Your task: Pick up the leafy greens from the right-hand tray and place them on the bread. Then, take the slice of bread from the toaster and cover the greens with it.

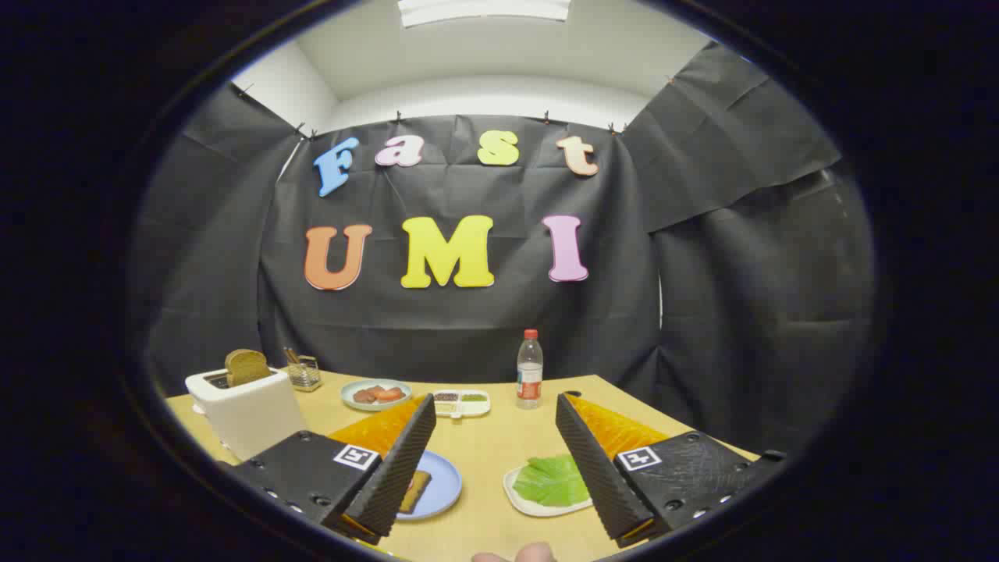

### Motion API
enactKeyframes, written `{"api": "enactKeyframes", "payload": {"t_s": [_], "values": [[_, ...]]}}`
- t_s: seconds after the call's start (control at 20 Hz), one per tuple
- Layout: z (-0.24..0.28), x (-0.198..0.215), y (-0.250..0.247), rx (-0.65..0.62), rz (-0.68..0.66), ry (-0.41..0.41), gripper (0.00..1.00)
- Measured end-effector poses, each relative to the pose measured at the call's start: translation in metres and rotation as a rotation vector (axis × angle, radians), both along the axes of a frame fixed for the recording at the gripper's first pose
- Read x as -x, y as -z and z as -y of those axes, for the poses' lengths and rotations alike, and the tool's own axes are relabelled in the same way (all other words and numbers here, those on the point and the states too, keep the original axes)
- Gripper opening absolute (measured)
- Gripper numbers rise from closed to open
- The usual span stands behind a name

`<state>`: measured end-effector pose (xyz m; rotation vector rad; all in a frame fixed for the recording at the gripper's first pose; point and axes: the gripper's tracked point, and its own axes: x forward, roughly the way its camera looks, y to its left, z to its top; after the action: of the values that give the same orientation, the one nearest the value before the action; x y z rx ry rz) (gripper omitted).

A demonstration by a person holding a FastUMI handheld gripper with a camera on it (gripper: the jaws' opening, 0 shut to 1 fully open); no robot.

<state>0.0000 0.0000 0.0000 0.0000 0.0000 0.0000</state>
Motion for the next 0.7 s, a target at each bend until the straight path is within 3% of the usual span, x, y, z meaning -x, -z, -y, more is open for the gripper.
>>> {"api": "enactKeyframes", "payload": {"t_s": [0.7], "values": [[-0.011,-0.002,0.004,0.022,-0.003,-0.031,0.95]]}}
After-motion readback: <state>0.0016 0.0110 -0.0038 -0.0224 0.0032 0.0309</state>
